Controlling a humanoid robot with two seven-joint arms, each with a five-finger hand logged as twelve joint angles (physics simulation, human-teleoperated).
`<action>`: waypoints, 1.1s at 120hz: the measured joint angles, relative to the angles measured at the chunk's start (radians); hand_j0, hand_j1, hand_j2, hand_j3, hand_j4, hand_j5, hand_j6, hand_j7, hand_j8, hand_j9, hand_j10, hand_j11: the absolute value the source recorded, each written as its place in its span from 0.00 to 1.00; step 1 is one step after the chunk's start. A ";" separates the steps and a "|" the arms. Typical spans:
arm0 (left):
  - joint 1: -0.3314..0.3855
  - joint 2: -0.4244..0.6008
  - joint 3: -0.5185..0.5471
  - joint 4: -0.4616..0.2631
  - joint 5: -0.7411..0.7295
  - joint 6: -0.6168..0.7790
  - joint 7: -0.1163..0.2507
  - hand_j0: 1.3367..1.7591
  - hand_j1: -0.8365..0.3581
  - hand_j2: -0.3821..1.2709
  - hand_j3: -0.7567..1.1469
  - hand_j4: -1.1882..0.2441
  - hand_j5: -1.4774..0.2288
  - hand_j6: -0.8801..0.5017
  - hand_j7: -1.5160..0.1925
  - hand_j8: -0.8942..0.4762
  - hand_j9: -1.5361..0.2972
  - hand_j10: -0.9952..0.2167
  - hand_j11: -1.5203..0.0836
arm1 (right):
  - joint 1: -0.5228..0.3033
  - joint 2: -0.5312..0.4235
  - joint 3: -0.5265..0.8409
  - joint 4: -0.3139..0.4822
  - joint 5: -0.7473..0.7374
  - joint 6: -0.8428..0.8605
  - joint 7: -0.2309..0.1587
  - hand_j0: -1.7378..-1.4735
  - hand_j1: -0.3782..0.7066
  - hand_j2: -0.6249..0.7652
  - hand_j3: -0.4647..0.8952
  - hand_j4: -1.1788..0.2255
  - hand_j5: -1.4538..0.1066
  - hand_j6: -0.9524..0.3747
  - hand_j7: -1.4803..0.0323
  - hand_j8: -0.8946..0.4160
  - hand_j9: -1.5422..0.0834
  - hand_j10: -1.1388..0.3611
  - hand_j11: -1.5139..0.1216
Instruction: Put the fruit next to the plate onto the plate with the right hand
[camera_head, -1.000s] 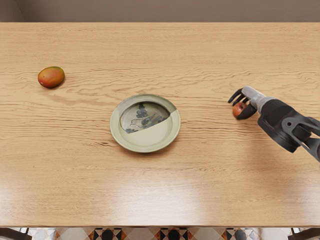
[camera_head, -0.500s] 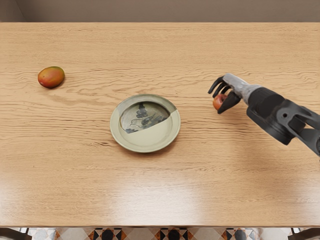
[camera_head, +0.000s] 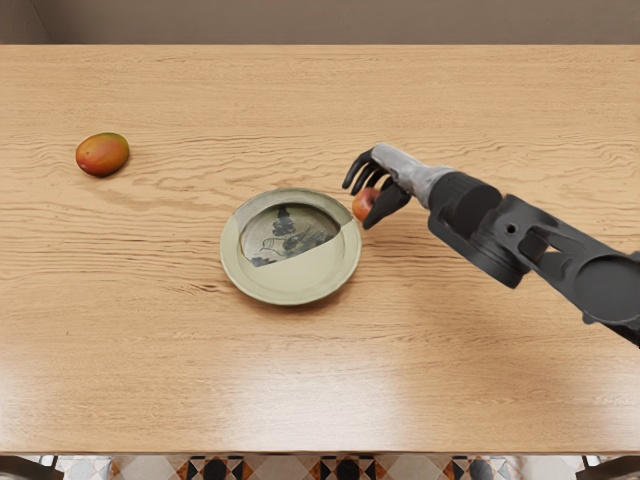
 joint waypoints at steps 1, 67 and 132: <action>0.000 0.000 0.000 0.000 0.000 0.000 0.000 0.76 0.98 0.23 0.40 0.82 0.86 0.63 0.88 0.64 0.83 0.81 0.94 | 0.000 0.002 0.000 0.000 0.000 0.000 0.000 0.30 0.62 0.71 0.34 0.39 0.36 0.26 0.41 0.33 0.42 0.38 0.40; 0.000 0.000 0.000 0.000 0.000 0.000 0.000 0.76 0.98 0.23 0.40 0.82 0.86 0.63 0.88 0.64 0.83 0.81 0.94 | -0.023 0.137 -0.012 -0.008 -0.007 -0.009 0.000 0.30 0.60 0.70 0.34 0.37 0.37 0.24 0.41 0.31 0.41 0.37 0.39; 0.000 0.000 0.000 0.000 0.000 0.000 0.000 0.76 0.98 0.23 0.40 0.82 0.86 0.63 0.88 0.64 0.83 0.81 0.94 | -0.052 0.152 -0.016 -0.010 -0.005 -0.014 0.001 0.30 0.35 0.55 0.34 0.58 0.63 0.45 0.67 0.46 0.66 0.54 0.64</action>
